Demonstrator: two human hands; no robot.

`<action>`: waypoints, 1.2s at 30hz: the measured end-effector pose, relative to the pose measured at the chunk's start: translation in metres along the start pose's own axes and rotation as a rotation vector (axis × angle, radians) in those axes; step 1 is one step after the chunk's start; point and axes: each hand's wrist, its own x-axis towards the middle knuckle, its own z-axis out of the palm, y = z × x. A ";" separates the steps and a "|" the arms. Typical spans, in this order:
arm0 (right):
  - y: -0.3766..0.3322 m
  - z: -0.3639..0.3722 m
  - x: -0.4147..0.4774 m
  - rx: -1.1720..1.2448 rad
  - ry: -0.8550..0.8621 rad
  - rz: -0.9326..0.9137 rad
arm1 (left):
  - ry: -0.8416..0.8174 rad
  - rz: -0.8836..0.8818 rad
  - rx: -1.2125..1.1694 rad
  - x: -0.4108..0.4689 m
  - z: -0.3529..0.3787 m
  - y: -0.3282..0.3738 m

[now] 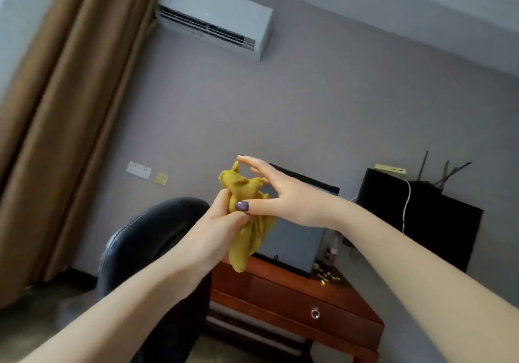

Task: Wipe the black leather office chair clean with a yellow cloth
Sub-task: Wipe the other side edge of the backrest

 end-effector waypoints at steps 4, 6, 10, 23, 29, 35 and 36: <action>0.010 0.011 0.017 0.373 -0.138 -0.008 | -0.014 -0.048 0.042 -0.001 -0.012 0.006; 0.015 0.015 0.020 0.451 -0.168 -0.008 | 0.025 -0.095 0.064 0.003 -0.020 0.003; 0.019 0.018 0.023 0.559 -0.200 0.060 | 0.152 -0.178 0.111 0.013 -0.035 0.004; 0.051 0.051 0.013 0.827 0.241 0.404 | 0.326 -0.218 1.419 -0.020 -0.094 0.015; 0.059 0.093 0.013 0.855 0.240 0.460 | 0.278 -0.429 1.093 -0.034 -0.104 0.016; 0.060 0.110 0.002 0.703 0.252 0.396 | 0.216 -0.439 1.117 -0.044 -0.100 0.027; 0.059 0.111 -0.001 0.695 0.250 0.380 | 0.185 -0.443 1.133 -0.046 -0.098 0.030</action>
